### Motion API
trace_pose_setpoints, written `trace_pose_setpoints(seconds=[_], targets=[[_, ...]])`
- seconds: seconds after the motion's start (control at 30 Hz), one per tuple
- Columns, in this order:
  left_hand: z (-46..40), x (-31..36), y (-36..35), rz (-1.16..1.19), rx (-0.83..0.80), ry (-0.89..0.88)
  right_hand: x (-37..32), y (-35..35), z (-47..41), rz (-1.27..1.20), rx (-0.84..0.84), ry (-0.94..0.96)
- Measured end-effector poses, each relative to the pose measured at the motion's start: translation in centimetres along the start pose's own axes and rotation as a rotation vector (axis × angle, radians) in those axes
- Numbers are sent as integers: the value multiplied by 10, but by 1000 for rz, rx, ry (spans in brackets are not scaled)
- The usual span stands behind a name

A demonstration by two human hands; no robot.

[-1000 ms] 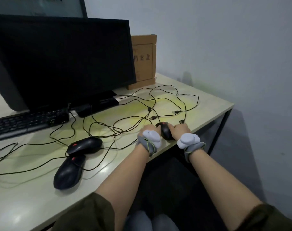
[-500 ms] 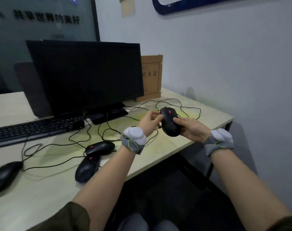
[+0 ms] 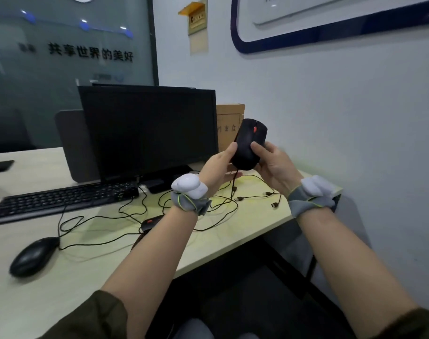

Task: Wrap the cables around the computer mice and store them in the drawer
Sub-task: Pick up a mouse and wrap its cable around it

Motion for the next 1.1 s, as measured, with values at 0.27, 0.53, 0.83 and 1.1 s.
trace_pose_setpoints(seconds=[0.27,0.53,0.83,1.1], targets=[[4,-1,-4,299,-75,-70,18,-2,3,238,67,-29],[-4,26,45,326,284,-228,65,-17,40,430,-412,-344],[-1,29,83,-278,487,-397,34,9,24,1268,-535,-400],[-2,19,75,-658,383,-305,-32,4,4,834,-160,340]])
Point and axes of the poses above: each hand's wrist, its own z-axis away from the middle knuckle, its own y-axis out of the back of the hand, x = y × z, the point moved 6 cm from there along -z, towards the middle knuckle, and after that the axes turned 11 degrees about y, right-handed, at the moved point
